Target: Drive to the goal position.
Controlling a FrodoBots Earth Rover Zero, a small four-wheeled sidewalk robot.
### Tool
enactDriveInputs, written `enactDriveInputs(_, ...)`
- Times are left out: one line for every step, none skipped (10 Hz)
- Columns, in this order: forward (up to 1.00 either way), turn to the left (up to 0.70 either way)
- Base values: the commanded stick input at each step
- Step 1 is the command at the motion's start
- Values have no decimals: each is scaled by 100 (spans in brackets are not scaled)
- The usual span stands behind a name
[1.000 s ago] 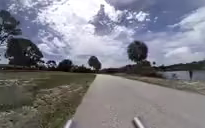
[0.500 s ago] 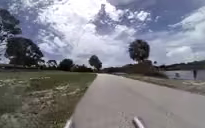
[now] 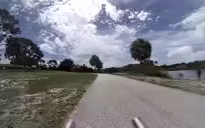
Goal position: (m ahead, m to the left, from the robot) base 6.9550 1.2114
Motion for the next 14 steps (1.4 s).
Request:
enactDriveInputs(85, -6)
enactDriveInputs(85, -31)
enactDriveInputs(85, -32)
enactDriveInputs(85, 0)
enactDriveInputs(85, 0)
enactDriveInputs(85, 0)
enactDriveInputs(85, 0)
enactDriveInputs(85, 0)
enactDriveInputs(85, 0)
enactDriveInputs(85, 0)
enactDriveInputs(85, 0)
enactDriveInputs(85, 0)
enactDriveInputs(85, 0)
enactDriveInputs(85, 0)
